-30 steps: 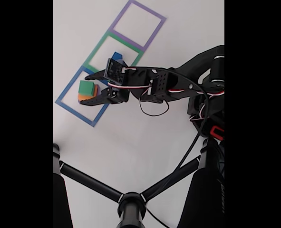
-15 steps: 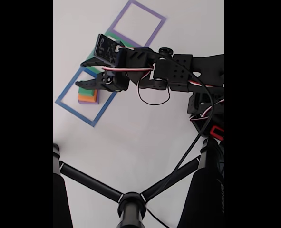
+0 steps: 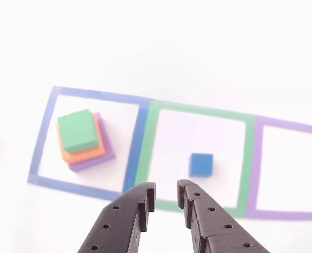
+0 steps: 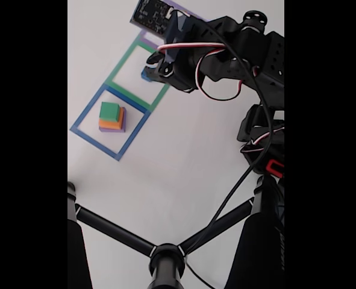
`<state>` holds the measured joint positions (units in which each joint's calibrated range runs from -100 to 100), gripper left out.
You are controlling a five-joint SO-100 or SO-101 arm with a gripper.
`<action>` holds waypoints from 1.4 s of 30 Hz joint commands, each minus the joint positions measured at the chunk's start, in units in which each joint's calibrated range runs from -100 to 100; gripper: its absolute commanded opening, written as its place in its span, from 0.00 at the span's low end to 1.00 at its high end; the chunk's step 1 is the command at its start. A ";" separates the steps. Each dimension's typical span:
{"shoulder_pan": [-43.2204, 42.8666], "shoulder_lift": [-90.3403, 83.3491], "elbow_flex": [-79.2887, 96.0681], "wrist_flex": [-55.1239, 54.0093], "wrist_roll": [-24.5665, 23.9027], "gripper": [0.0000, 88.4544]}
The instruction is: Tower of hanoi
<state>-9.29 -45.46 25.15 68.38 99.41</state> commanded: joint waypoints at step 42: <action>13.80 16.35 53.30 -89.84 0.59 0.37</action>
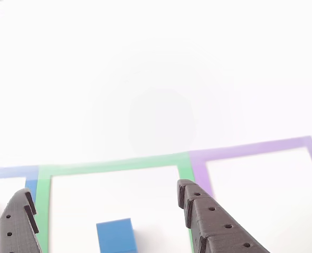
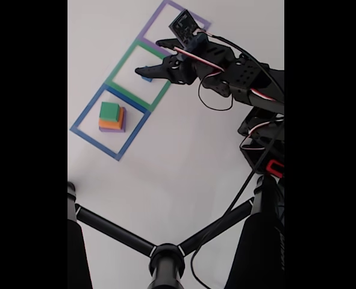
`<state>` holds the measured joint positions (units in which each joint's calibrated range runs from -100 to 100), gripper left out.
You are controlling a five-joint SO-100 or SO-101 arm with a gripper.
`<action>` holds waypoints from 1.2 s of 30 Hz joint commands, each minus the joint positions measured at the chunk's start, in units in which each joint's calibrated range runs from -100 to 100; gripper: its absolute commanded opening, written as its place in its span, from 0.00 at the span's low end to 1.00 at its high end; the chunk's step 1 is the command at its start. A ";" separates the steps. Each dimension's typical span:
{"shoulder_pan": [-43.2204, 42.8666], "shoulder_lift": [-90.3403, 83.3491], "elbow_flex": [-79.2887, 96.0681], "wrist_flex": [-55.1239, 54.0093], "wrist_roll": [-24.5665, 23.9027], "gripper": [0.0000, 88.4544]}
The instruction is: Tower of hanoi
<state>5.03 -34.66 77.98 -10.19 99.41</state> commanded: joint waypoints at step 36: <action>-0.82 47.78 -3.25 -50.54 0.59 0.33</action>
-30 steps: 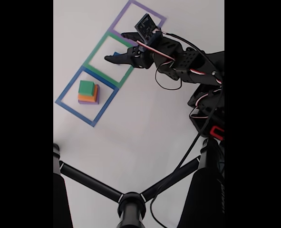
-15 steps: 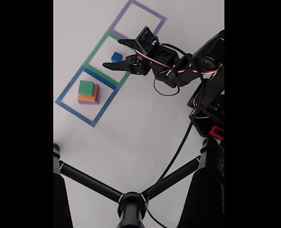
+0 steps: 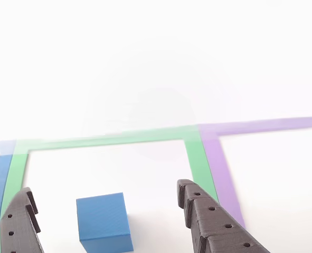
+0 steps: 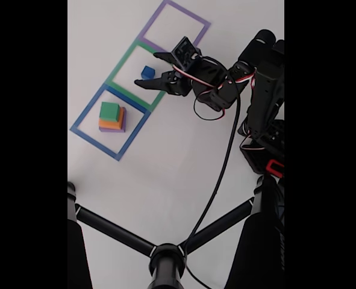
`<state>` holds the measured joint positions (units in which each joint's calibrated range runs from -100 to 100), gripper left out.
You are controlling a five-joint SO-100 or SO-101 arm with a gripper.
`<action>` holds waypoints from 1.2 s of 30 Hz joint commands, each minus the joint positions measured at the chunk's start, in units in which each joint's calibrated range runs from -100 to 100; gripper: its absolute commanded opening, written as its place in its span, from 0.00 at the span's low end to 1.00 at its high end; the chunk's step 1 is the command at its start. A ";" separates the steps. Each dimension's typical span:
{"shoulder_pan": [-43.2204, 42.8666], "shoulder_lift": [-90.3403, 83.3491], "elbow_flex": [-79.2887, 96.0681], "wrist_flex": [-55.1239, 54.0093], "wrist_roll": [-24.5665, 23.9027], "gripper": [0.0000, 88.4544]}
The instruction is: Tower of hanoi
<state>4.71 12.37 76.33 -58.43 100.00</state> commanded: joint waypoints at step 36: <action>-2.12 5.60 -0.78 -6.35 0.00 0.28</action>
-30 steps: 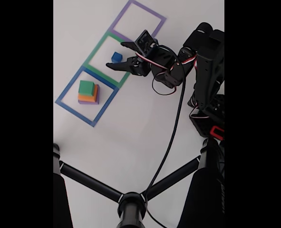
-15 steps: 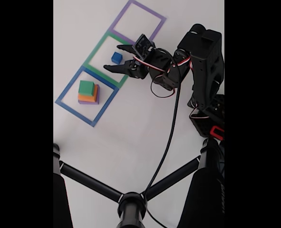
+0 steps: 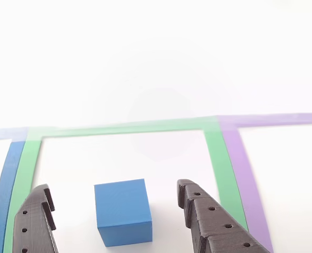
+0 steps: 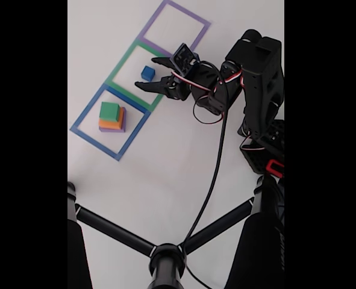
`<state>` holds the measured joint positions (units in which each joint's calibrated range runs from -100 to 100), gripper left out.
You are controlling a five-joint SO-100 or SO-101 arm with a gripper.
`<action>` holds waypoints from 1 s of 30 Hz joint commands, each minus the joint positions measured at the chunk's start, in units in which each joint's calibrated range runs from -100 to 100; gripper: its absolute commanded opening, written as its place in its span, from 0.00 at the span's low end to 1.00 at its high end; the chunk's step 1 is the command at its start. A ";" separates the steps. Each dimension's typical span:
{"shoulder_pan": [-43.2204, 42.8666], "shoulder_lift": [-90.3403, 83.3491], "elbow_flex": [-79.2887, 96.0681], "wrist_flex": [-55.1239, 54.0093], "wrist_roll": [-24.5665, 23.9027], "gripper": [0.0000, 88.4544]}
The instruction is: Tower of hanoi
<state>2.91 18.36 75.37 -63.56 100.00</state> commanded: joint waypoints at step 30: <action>-1.76 -0.24 1.27 -1.29 0.00 0.14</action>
<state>1.60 18.36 76.41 -63.72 100.00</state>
